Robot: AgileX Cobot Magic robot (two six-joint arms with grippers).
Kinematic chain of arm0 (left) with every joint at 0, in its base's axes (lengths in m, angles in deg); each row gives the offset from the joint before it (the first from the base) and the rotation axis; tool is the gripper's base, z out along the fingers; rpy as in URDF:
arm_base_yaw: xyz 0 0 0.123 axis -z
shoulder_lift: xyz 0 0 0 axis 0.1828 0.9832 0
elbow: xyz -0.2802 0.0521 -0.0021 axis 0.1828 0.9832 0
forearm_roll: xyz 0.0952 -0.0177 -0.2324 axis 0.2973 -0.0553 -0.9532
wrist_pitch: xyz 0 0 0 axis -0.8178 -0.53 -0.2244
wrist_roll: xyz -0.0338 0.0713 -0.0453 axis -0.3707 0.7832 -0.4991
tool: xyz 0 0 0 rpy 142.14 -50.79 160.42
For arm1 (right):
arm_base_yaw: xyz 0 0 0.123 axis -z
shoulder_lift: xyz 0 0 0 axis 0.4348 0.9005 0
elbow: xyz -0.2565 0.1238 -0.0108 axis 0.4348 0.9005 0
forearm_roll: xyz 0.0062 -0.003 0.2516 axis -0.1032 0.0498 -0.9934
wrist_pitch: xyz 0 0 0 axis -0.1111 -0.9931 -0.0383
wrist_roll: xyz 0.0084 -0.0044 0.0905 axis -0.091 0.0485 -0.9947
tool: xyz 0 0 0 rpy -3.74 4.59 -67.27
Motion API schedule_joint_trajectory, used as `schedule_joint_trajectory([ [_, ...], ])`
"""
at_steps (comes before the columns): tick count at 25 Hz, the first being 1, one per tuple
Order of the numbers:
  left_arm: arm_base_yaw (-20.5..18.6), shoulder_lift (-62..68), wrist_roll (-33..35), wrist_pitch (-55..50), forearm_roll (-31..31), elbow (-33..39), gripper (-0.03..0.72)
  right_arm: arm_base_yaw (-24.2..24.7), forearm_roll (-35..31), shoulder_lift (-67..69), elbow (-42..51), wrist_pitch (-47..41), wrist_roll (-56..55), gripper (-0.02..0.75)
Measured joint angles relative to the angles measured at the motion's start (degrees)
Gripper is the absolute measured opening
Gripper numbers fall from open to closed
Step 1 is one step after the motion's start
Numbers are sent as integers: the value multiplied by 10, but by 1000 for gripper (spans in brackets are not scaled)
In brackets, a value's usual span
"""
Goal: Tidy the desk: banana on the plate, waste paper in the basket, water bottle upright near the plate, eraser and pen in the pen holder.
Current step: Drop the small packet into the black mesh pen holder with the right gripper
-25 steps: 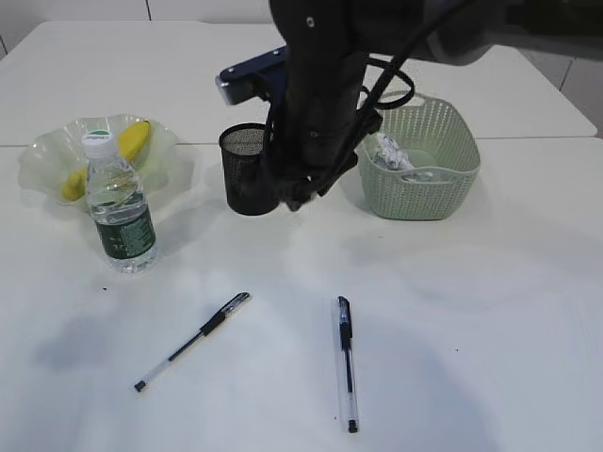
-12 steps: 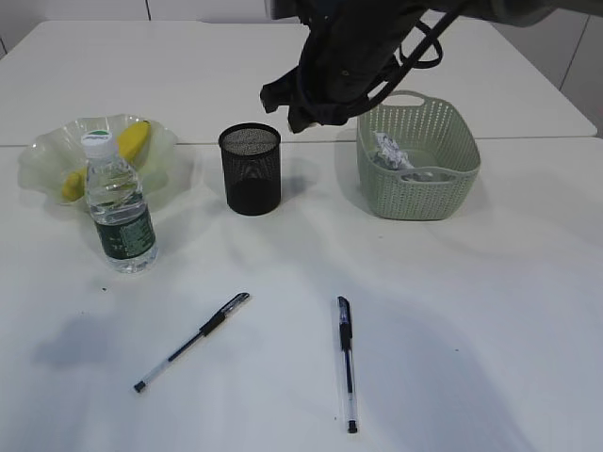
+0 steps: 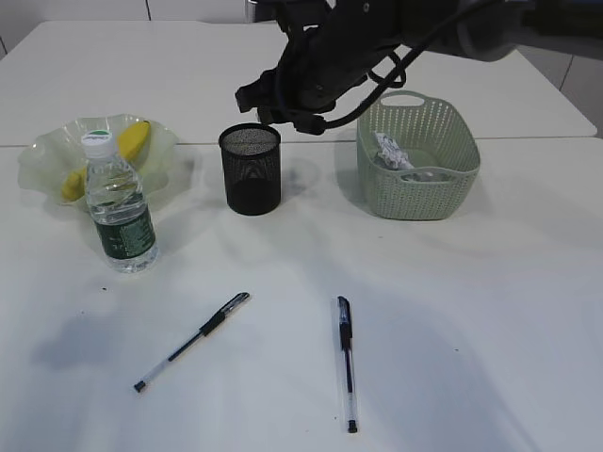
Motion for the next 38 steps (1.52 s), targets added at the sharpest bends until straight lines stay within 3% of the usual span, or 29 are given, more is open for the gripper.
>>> schedule_joint_trajectory([
  [11, 0, 0, 0, 0, 0, 0, 527, 0, -108, 32, -1, 52, 80, 267],
  [38, 0, 0, 0, 0, 3, -2, 527, 0, -136, 77, -26, 133, 88, 267],
])
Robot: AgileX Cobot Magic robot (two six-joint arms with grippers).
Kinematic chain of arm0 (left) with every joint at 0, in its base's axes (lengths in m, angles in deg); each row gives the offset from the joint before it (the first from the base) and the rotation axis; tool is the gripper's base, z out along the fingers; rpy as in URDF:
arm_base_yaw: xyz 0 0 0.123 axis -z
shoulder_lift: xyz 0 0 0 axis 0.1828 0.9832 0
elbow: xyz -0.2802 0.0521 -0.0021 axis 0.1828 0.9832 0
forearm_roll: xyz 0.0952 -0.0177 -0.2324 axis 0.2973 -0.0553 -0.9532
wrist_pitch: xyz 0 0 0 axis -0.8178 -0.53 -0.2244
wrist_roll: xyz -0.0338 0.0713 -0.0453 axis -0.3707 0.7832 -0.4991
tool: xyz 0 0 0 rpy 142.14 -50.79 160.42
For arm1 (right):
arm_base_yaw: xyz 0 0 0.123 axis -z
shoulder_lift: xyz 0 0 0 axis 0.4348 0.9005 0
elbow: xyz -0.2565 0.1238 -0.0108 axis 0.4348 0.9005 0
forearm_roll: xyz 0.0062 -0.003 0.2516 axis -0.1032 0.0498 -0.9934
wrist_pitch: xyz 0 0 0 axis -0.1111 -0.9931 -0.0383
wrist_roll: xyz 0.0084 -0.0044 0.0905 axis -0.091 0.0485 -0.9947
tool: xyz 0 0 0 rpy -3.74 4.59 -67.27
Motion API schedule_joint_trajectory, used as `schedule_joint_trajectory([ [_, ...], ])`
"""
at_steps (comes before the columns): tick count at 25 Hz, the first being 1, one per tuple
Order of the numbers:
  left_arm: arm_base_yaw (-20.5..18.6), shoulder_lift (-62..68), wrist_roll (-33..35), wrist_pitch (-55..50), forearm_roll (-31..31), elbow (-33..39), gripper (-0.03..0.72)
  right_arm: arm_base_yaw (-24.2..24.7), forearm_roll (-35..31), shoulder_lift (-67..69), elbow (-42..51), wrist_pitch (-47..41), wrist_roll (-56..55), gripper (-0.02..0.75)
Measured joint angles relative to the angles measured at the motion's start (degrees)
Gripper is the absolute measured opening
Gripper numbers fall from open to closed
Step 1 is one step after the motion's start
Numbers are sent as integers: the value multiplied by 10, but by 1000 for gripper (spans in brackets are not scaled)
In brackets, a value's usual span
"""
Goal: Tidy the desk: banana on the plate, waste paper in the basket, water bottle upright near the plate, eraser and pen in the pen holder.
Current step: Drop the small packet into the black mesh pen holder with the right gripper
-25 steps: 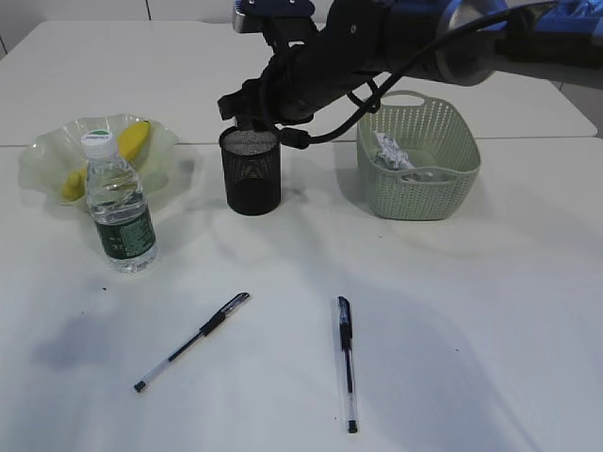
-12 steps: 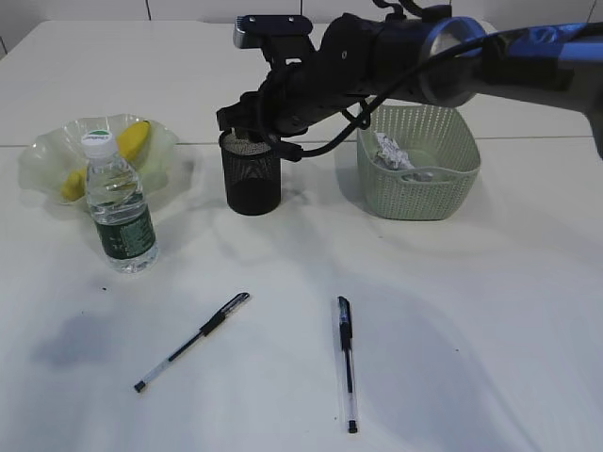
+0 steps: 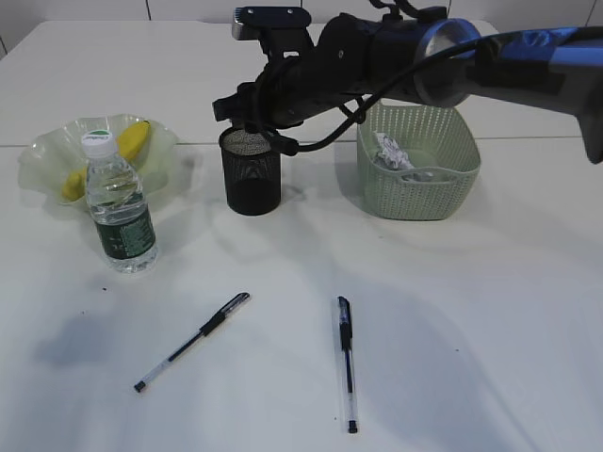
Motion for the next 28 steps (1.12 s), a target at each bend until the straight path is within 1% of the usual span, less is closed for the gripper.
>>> schedule_joint_trajectory([
  [3, 0, 0, 0, 0, 0, 0, 527, 0, 0, 0, 0, 0, 0, 276],
  [12, 0, 0, 0, 0, 0, 0, 527, 0, 0, 0, 0, 7, 2, 356],
  [19, 0, 0, 0, 0, 0, 0, 527, 0, 0, 0, -3, 6, 3, 369],
  [22, 0, 0, 0, 0, 0, 0, 527, 0, 0, 0, -20, -31, 3, 369],
  [28, 0, 0, 0, 2, 0, 0, 527, 0, 0, 0, -83, -175, -17, 369],
])
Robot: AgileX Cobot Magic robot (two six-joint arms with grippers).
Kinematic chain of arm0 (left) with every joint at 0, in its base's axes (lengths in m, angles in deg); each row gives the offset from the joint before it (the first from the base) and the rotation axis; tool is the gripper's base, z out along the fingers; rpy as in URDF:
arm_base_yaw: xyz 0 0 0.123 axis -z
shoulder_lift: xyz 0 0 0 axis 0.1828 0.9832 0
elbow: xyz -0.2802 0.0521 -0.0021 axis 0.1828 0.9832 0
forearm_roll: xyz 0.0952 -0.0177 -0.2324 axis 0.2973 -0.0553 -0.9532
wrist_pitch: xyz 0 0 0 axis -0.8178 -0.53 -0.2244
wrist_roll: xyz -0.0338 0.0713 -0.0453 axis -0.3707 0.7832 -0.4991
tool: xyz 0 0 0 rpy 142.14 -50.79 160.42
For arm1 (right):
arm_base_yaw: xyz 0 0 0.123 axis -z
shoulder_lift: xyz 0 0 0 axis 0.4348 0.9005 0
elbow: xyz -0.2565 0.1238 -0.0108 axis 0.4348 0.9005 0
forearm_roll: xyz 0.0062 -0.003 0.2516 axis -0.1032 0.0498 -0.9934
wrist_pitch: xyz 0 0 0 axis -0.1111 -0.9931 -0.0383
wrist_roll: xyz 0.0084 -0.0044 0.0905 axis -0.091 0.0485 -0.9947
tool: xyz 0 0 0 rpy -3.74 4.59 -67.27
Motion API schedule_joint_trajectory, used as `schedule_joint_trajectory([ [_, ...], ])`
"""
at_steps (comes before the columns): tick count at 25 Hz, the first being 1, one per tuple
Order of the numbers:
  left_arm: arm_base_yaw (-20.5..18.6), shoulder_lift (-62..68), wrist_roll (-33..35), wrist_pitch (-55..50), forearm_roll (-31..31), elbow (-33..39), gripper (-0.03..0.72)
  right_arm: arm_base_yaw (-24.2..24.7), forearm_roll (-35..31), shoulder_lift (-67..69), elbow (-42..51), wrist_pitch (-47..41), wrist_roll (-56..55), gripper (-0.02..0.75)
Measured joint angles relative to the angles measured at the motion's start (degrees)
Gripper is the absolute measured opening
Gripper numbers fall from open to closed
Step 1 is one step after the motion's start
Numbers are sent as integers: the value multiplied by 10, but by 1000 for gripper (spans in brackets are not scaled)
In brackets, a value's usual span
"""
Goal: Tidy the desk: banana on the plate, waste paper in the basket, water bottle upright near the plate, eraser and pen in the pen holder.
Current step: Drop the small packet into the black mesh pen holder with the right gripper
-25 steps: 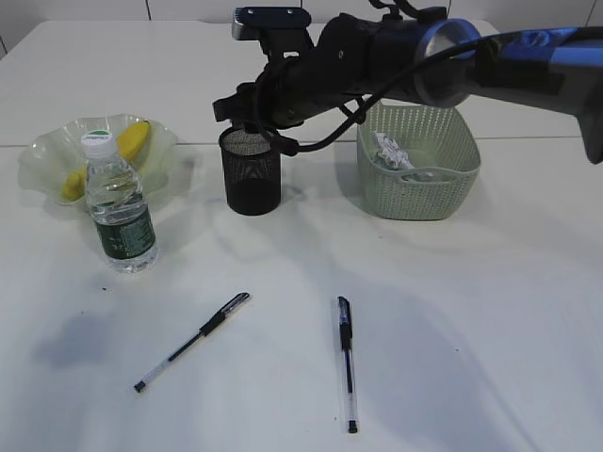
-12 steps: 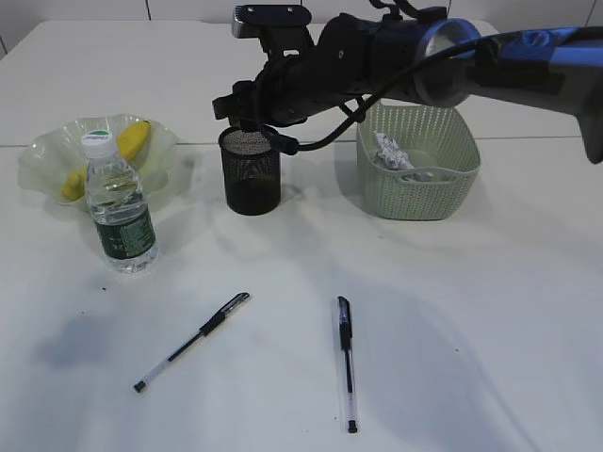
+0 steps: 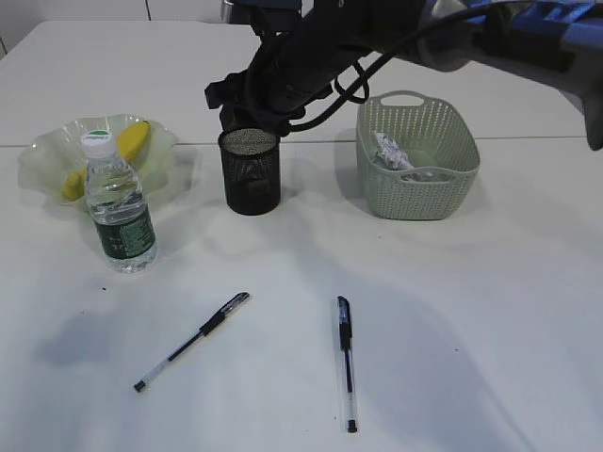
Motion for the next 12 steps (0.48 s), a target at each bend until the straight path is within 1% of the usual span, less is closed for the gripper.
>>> schedule_joint_trajectory([
  [2, 0, 0, 0, 4, 0, 0, 527, 0, 12, 0, -25, -45, -38, 369],
  [4, 0, 0, 0, 7, 0, 0, 527, 0, 39, -1, -44, -86, -88, 369],
  [7, 0, 0, 0, 9, 0, 0, 527, 0, 99, -15, -61, -162, -153, 369],
  [10, 0, 0, 0, 10, 0, 0, 527, 0, 149, -38, -69, -252, -177, 369],
  [12, 0, 0, 0, 10, 0, 0, 527, 0, 163, -50, -70, -299, -181, 369],
])
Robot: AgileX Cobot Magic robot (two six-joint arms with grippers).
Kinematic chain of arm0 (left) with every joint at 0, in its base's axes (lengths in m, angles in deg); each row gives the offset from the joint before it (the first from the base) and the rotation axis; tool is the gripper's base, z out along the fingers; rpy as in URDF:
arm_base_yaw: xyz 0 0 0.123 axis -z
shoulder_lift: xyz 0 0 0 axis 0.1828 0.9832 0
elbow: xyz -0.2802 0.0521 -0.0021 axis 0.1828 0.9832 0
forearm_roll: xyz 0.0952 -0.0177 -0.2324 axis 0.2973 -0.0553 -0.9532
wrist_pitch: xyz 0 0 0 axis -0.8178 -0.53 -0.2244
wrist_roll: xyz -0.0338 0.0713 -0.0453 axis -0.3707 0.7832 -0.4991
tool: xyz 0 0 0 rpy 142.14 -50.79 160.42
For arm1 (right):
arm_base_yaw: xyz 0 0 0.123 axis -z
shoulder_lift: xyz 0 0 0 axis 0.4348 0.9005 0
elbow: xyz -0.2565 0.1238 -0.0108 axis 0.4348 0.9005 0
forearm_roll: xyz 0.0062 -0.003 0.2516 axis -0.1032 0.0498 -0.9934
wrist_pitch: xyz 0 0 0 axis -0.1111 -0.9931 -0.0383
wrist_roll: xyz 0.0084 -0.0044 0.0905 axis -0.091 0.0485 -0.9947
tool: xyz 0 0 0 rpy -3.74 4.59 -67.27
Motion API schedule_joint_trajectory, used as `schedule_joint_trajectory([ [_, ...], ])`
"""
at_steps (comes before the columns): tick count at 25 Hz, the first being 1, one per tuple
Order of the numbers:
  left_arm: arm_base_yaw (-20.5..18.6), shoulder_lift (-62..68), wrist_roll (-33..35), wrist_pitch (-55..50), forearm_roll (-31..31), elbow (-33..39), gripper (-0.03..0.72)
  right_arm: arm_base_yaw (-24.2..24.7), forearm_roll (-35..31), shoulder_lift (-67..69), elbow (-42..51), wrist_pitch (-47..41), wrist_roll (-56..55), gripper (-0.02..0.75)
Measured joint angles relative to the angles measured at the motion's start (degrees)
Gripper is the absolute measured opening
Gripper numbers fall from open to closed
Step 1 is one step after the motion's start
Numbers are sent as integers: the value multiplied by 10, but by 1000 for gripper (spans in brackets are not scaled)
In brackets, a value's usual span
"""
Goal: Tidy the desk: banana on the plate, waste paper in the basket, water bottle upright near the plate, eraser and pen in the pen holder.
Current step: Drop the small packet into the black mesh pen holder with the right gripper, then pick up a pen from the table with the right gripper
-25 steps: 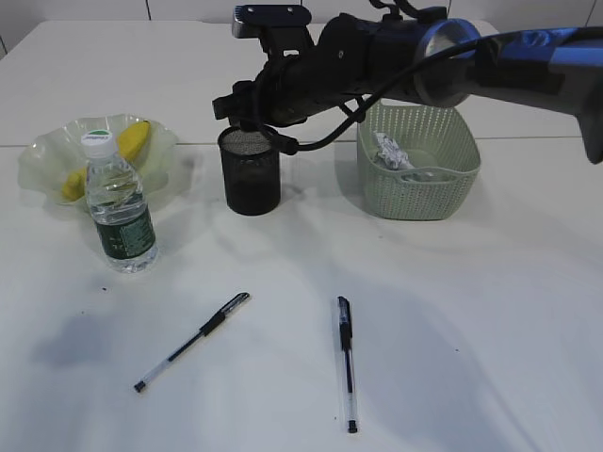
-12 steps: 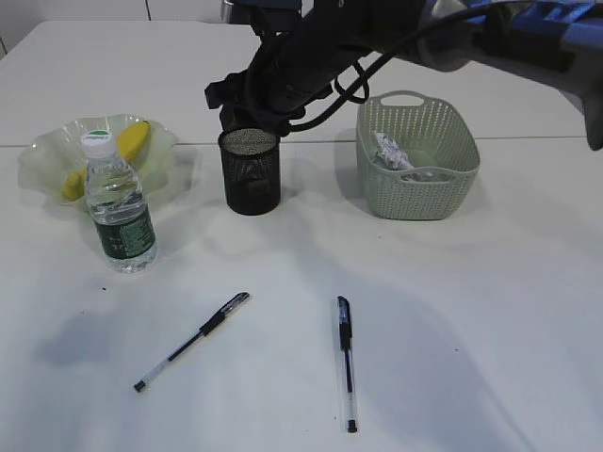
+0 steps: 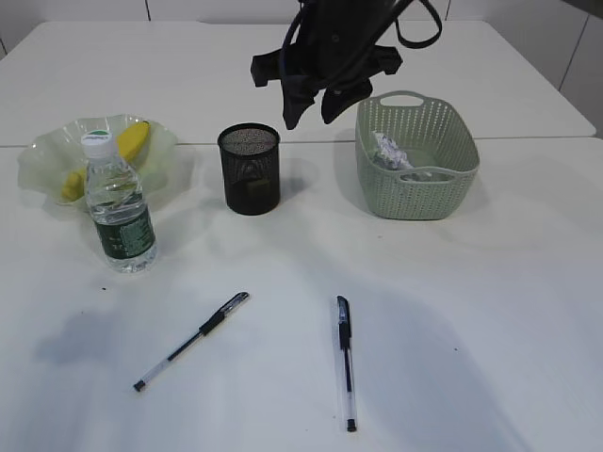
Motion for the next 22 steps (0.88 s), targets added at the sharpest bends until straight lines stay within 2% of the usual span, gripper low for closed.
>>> schedule_joint_trajectory([
  [3, 0, 0, 0, -4, 0, -1, 527, 0, 3, -10, -1, -15, -1, 370],
  [9, 0, 0, 0, -43, 1, -1, 527, 0, -64, -24, 47, -18, -3, 370],
  [13, 0, 0, 0, -73, 1, -1, 527, 0, -70, -49, 137, -18, -7, 370],
  [18, 0, 0, 0, -95, 1, -1, 527, 0, -47, -77, 265, -18, -10, 370],
  [22, 0, 0, 0, -102, 1, -1, 527, 0, -36, -83, 331, -14, -27, 372],
])
